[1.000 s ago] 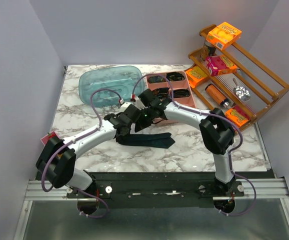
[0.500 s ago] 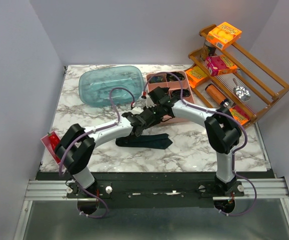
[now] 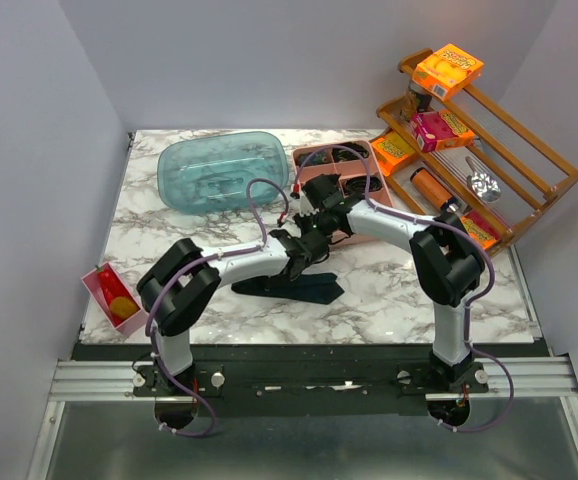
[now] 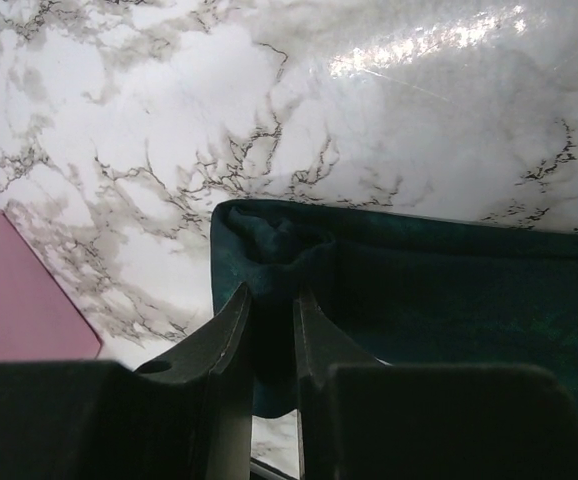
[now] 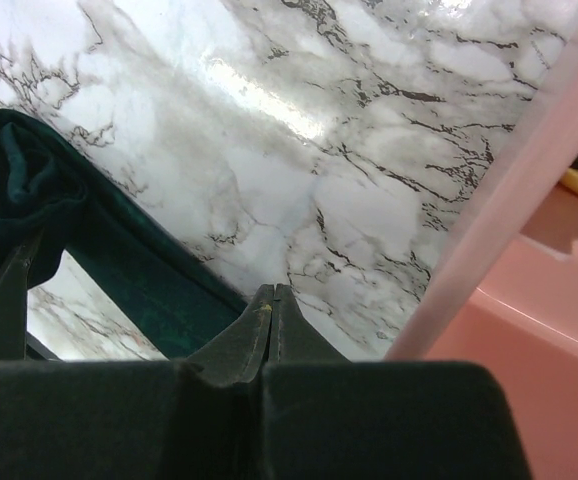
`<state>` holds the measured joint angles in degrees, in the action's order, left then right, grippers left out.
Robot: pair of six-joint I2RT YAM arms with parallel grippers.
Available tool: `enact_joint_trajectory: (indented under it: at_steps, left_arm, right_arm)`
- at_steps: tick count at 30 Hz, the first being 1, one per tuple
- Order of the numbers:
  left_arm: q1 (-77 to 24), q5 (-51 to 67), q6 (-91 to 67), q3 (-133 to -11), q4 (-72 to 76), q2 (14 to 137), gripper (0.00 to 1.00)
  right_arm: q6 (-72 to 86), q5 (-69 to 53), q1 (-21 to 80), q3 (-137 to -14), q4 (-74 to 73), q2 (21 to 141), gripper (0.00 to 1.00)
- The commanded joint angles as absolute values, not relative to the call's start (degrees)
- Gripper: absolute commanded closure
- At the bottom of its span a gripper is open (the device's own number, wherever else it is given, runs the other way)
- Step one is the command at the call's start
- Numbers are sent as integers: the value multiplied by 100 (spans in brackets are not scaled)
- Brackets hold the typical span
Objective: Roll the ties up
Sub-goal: Roll the tie at the center of the board.
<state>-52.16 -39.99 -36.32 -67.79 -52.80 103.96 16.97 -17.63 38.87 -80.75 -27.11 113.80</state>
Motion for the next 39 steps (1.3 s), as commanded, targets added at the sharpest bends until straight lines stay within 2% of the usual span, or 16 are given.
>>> enact_joint_trajectory:
  at_steps: [1, 2, 4, 5, 8, 11, 23, 30, 35, 39]
  left_arm:
    - [-5317, -3428, -3639, -6575, -4388, 10179, 84]
    - [-5317, -3367, -3630, -6531, -4307, 10117, 76]
    - [-5317, -3209, -3630, -6469, -4149, 10011, 67]
    - [-5317, -3156, -3630, -6451, -4105, 9976, 58]
    - [-5317, -3067, -3665, -6381, -3991, 9853, 46]
    - [-5317, -3050, -3726, -6284, -3911, 9686, 41]
    - [-4809, -2866, -3832, -5582, -3156, 8140, 26]
    - [-4080, -2067, -3709, -4976, -2717, 7428, 25]
    - [-3674, -1390, -3621, -4597, -2338, 6988, 25]
    - [-3586, -1406, -3498, -4579, -2312, 6996, 25]
  right_arm:
    - [1635, -1942, 4025, -8060, -2602, 11250, 96]
    - [1635, -1942, 4025, -8068, -2602, 11259, 96]
    - [1644, -1969, 4025, -8086, -2602, 11250, 96]
    - [1644, -1986, 4025, -8086, -2593, 11259, 96]
    - [1644, -2030, 4025, -8104, -2593, 11241, 96]
    - [1626, -2048, 4017, -8104, -2593, 11206, 96]
    - [1512, -2373, 4025, -7963, -2435, 10837, 96]
    - [1555, -2523, 4192, -7980, -2364, 10775, 96]
    - [1626, -1918, 4210, -7823, -2557, 10706, 96]
    - [1766, -1135, 4184, -7287, -2654, 10224, 92]
